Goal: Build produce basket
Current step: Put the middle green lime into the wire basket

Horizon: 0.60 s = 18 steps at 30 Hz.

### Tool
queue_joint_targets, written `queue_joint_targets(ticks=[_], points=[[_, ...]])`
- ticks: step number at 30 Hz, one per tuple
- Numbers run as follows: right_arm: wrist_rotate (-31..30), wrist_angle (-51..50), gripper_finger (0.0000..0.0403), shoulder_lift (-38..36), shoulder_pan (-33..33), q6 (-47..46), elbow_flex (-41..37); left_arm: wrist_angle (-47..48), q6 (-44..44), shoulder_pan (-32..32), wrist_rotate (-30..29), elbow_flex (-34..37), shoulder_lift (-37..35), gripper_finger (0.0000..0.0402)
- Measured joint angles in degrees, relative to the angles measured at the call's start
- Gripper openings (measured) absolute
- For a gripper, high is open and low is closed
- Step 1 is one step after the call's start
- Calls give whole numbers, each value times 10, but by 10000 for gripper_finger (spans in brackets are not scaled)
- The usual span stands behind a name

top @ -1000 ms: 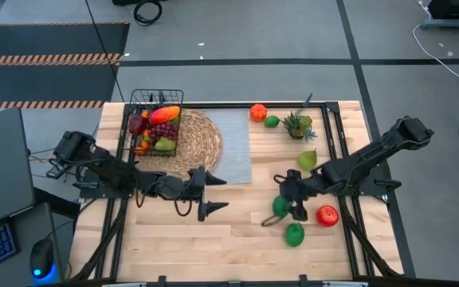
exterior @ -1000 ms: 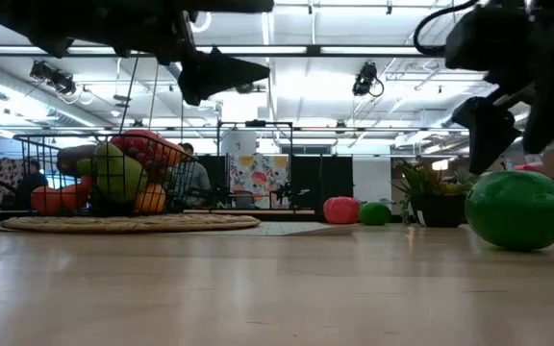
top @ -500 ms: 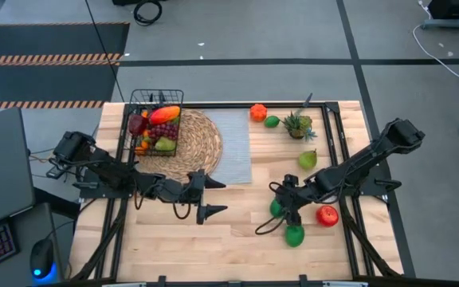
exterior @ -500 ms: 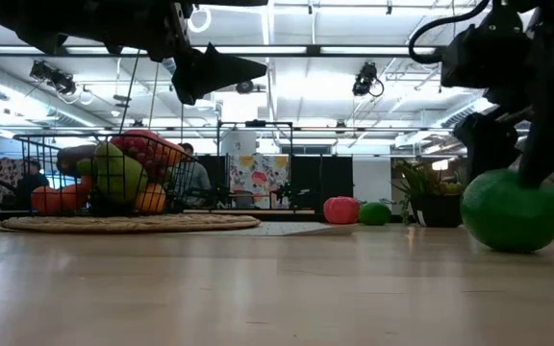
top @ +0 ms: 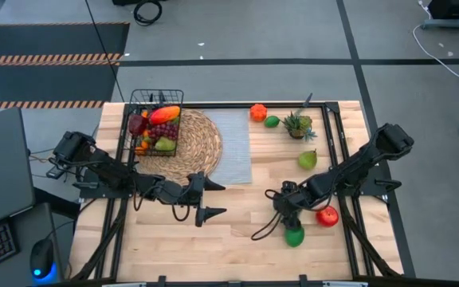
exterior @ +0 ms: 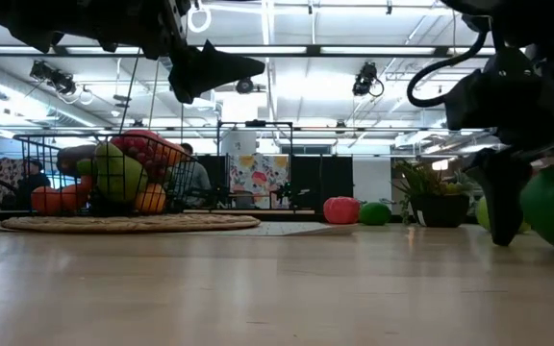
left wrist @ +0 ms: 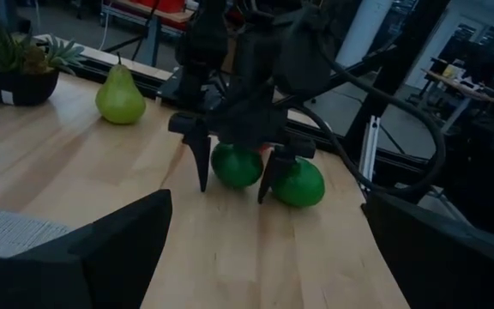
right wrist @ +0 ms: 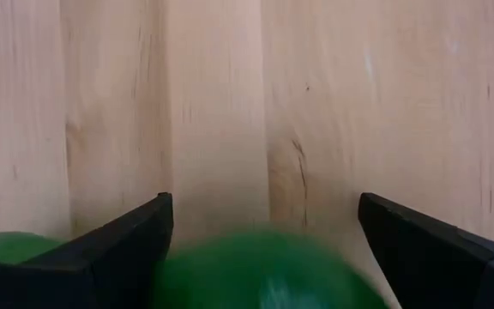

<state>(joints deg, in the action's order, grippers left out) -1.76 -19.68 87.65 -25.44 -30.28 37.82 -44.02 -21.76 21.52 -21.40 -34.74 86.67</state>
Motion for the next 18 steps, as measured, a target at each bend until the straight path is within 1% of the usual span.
queue_joint_targets(ticks=[7,10,13,18], points=[[16,-30,375,-59,0,2,-3,2,0,0,0,0,0,396],[10,-70,375,-78,1,1,-4,2,0,0,0,0,0,396],[9,-90,375,-84,1,-10,-3,2,-1,0,0,0,0,396],[31,-107,375,-73,-1,-24,-3,2,-1,0,0,0,0,396]])
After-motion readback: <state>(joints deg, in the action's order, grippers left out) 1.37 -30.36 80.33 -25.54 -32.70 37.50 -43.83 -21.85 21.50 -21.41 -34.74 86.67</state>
